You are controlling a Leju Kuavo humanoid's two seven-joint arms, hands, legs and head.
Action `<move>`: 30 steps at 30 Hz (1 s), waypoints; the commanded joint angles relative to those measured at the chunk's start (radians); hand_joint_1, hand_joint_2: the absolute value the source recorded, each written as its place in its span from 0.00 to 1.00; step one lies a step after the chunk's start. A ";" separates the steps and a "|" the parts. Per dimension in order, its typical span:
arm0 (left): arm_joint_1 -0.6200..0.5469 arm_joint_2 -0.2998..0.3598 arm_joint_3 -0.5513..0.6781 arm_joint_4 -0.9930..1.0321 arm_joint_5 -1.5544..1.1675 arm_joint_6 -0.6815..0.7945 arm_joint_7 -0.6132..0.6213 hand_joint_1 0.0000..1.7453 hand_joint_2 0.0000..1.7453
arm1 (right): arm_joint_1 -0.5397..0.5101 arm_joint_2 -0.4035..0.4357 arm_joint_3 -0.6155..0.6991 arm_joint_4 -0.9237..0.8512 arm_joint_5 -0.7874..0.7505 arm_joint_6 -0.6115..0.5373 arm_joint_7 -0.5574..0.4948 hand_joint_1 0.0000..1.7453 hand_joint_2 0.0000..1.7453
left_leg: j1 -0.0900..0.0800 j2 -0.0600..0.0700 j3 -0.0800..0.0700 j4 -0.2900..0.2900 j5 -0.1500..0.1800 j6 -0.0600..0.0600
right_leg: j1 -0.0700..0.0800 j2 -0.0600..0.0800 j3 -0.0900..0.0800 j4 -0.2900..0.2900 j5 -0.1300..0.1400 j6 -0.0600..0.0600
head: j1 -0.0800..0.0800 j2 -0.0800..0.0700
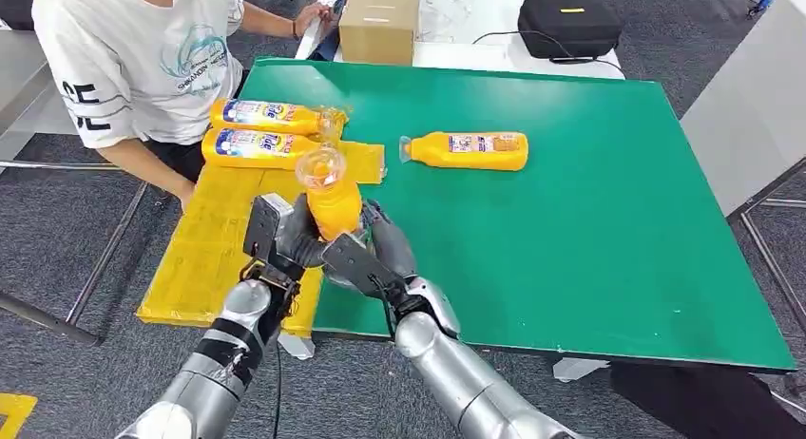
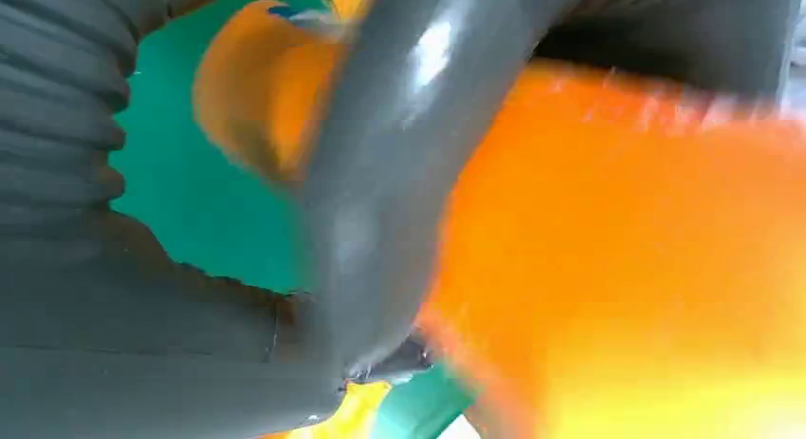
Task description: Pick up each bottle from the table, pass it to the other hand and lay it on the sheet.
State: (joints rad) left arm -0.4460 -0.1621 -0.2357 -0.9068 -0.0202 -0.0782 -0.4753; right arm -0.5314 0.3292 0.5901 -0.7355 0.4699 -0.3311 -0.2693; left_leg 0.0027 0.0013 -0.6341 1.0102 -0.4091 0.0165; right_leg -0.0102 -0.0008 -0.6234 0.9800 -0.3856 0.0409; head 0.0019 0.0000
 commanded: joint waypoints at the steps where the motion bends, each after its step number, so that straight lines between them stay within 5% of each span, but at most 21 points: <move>1: -0.098 0.091 0.054 0.060 -0.148 0.118 -0.036 1.00 1.00 | 0.030 -0.059 -0.064 -0.131 -0.045 -0.018 -0.033 0.00 1.00 | 0.001 -0.001 0.004 0.000 -0.002 -0.001 | 0.001 -0.001 0.004 0.001 -0.002 -0.002 | 0.000 0.000; 7: -0.186 0.172 0.053 0.193 -0.439 0.269 -0.067 1.00 1.00 | 0.069 -0.094 -0.096 -0.238 -0.075 -0.007 -0.049 0.00 1.00 | 0.001 -0.002 0.004 0.000 -0.001 -0.001 | 0.001 -0.002 0.004 0.000 -0.002 -0.001 | 0.000 0.000; 15: -0.205 0.185 0.064 0.239 -0.499 0.282 -0.104 1.00 1.00 | 0.076 -0.101 -0.104 -0.255 -0.079 -0.001 -0.053 0.00 1.00 | 0.000 -0.001 0.002 0.000 0.000 -0.001 | 0.000 -0.001 0.002 0.000 -0.001 -0.001 | 0.000 0.000; 23: -0.256 0.271 -0.046 0.337 -0.717 0.344 -0.085 1.00 1.00 | 0.091 -0.125 -0.113 -0.292 -0.097 0.009 -0.061 0.00 1.00 | 0.000 -0.001 0.002 0.000 -0.001 -0.001 | 0.000 -0.001 0.002 0.000 -0.001 -0.001 | 0.000 0.000; 24: -0.264 0.325 -0.151 0.443 -0.887 0.344 -0.071 1.00 1.00 | 0.129 -0.131 -0.138 -0.292 -0.126 0.040 -0.027 0.00 1.00 | 0.001 -0.001 0.002 0.000 0.000 -0.001 | 0.001 -0.001 0.002 0.000 -0.001 -0.001 | 0.000 0.000; 26: -0.258 0.346 -0.232 0.531 -0.993 0.397 -0.038 1.00 1.00 | 0.146 -0.133 -0.154 -0.244 -0.144 0.025 -0.109 0.00 1.00 | 0.000 0.000 0.003 -0.001 0.000 -0.001 | 0.000 0.000 0.002 0.000 -0.001 -0.001 | 0.000 0.000; 30: -0.263 0.366 -0.272 0.549 -1.039 0.405 -0.020 1.00 1.00 | 0.144 -0.133 -0.155 -0.262 -0.145 0.036 -0.114 0.00 1.00 | 0.001 0.001 0.004 -0.001 -0.001 -0.001 | 0.001 0.000 0.003 0.000 -0.002 -0.001 | 0.000 0.000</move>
State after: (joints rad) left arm -0.6408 0.1256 -0.3156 -0.5778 -0.9920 0.3075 -0.5230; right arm -0.3891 0.2270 0.4688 -1.0254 0.3342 -0.3086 -0.3602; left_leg 0.0029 0.0020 -0.6342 1.0102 -0.4088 0.0161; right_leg -0.0101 -0.0006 -0.6244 0.9804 -0.3856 0.0408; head 0.0023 0.0000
